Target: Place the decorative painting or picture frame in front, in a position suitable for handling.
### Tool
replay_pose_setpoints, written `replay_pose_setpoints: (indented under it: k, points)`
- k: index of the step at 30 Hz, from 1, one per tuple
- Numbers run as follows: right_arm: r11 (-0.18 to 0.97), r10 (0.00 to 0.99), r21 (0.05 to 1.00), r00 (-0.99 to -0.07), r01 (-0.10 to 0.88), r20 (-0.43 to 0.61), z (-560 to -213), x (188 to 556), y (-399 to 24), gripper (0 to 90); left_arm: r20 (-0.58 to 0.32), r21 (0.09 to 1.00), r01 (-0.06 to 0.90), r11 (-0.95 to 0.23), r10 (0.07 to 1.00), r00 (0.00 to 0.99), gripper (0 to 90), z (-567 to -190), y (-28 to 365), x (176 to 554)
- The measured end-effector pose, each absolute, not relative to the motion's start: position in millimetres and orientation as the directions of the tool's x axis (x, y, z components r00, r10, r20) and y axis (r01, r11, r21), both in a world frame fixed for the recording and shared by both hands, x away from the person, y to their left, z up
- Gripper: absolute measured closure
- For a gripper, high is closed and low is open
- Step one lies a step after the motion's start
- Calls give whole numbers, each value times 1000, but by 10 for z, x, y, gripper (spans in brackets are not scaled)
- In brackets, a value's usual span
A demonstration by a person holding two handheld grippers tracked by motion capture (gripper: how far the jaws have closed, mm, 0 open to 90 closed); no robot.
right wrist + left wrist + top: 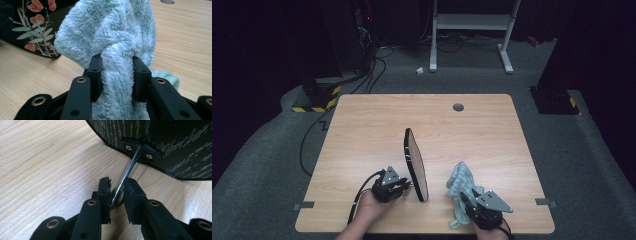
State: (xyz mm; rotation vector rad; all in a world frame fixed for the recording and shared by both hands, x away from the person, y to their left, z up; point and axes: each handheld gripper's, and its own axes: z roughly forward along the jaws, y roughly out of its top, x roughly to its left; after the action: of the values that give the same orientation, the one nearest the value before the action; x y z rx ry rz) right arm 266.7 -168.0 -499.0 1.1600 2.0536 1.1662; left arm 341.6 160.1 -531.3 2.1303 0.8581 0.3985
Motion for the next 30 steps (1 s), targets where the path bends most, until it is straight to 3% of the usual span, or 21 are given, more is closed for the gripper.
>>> replay_pose_setpoints:
  k: [10, 30]
  points:
    - [286, 852, 863, -522, 415, -31, -4965, 2696, -1610, 662, 4, 768, 436, -468, 685, 728, 879, -5317, 1591, 3395]
    - [213, 803, 943, -596, 255, -21, -4270, 2822, -1284, 662, -20, 769, 493, -408, 755, 655, 884, -5319, 1719, 3443]
